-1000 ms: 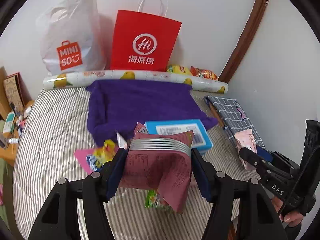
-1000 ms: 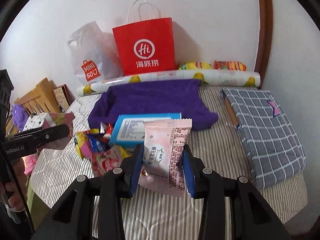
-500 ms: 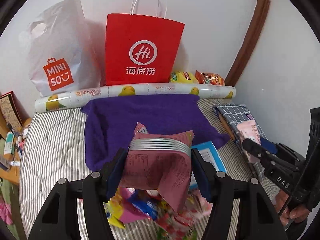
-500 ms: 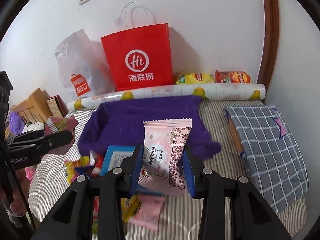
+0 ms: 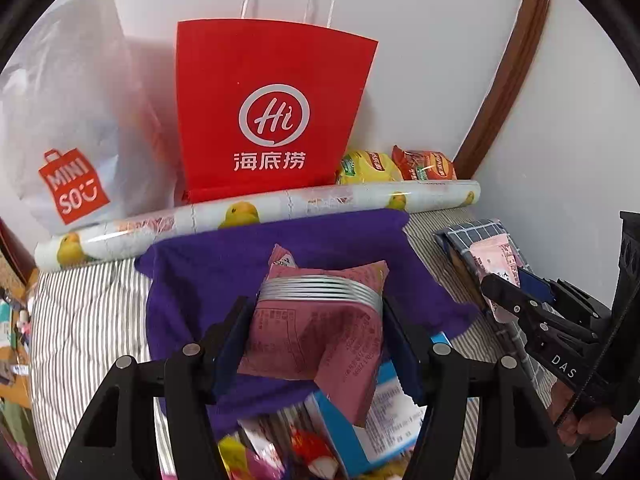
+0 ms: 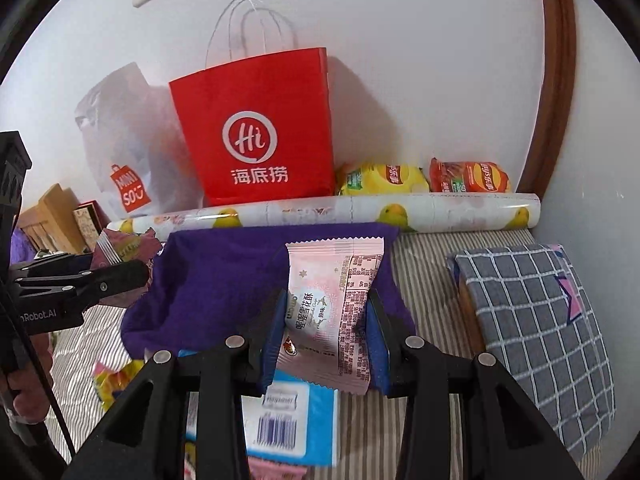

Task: Organize snacks
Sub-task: 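Carry both packets over the purple towel with both tools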

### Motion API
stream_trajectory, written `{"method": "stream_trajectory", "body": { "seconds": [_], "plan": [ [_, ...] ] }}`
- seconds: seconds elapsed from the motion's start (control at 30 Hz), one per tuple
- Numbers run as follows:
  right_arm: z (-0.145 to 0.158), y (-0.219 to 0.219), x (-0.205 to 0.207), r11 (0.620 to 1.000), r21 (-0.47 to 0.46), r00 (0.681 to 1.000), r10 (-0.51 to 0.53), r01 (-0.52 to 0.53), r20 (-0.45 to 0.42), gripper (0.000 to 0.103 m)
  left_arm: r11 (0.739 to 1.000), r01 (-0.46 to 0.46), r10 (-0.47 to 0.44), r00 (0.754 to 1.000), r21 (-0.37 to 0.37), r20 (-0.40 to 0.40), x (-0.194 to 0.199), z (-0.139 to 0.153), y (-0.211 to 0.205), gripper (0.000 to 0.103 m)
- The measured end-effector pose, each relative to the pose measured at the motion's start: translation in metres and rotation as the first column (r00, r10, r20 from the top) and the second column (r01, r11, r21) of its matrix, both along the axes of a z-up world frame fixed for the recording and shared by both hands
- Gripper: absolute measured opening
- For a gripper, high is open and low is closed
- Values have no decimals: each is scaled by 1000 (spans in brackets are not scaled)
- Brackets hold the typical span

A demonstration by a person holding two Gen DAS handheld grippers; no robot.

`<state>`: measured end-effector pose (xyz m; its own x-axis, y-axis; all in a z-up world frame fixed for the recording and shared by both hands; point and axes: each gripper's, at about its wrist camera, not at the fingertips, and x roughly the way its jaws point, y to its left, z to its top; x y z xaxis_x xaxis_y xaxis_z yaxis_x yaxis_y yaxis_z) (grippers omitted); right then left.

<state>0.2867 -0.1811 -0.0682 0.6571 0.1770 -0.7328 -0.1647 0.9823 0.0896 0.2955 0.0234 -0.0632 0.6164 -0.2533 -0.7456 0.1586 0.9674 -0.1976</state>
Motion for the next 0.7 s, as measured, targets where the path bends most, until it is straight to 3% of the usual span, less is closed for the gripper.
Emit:
{"method": "stream_trajectory", "body": {
  "seconds": [0.27,0.7],
  "plan": [
    [-17,1,42,1000,1,1000,-9,9,-15,38,1000,-21,22,999,6,-24,41,-11,10,62],
    [-52,18,87,1000,2,999,29,-29,-42,38,998,-67,66,995,-9,-78,72,-44,35,62]
  ]
}}
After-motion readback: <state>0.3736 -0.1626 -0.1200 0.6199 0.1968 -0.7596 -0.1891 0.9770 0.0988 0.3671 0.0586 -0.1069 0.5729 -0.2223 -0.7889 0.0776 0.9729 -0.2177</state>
